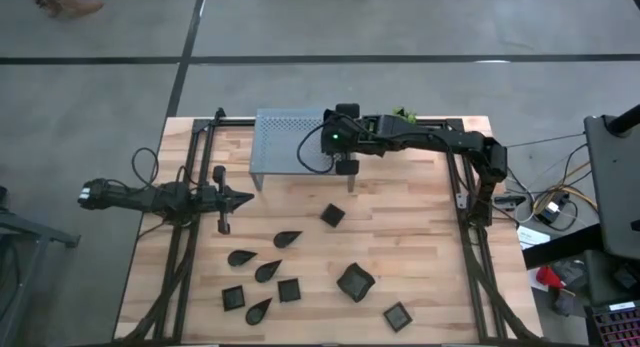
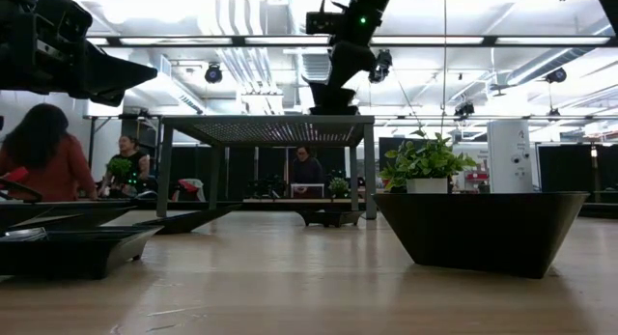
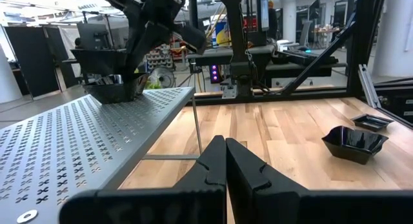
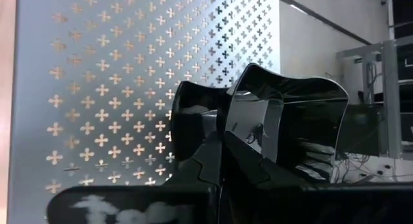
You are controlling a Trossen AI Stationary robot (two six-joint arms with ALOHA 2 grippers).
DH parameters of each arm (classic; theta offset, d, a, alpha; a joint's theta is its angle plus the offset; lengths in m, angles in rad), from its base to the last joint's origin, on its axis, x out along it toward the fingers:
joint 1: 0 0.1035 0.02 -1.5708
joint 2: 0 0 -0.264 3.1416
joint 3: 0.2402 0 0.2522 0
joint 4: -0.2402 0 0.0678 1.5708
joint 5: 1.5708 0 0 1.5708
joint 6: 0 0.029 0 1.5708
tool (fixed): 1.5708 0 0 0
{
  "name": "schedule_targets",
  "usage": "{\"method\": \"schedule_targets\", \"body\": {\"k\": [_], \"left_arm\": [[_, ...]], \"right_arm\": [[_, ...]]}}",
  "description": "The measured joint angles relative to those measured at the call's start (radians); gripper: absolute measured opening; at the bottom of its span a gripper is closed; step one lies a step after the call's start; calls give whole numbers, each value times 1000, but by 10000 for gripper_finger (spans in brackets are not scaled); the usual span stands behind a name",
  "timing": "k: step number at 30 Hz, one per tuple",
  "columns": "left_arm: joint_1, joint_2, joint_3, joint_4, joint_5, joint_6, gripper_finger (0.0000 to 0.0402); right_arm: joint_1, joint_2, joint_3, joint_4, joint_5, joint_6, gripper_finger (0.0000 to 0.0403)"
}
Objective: Pick & Place Mini shaped plates
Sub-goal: Stack the black distorted square plate on top of the black distorted square plates on the shelf
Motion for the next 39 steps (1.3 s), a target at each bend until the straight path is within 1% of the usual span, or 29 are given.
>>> {"method": "schedule_targets", "body": {"k": [6,9,18,23,28,39], "left_arm": [[0,0,0,0,0,0,0],[0,0,0,0,0,0,0],[0,0,0,0,0,0,0],[0,0,0,0,0,0,0],[0,0,0,0,0,0,0],[0,0,0,0,0,0,0]], "right_arm": [[0,4,0,-9,-3,6,9],[0,17,-1,-9,-3,4,16],[4,13,6,-17,9,22,85],[41,5,58,-58,11,55,109],[100,5,90,-61,8,82,113],[260,5,103,-61,8,108,94]]}}
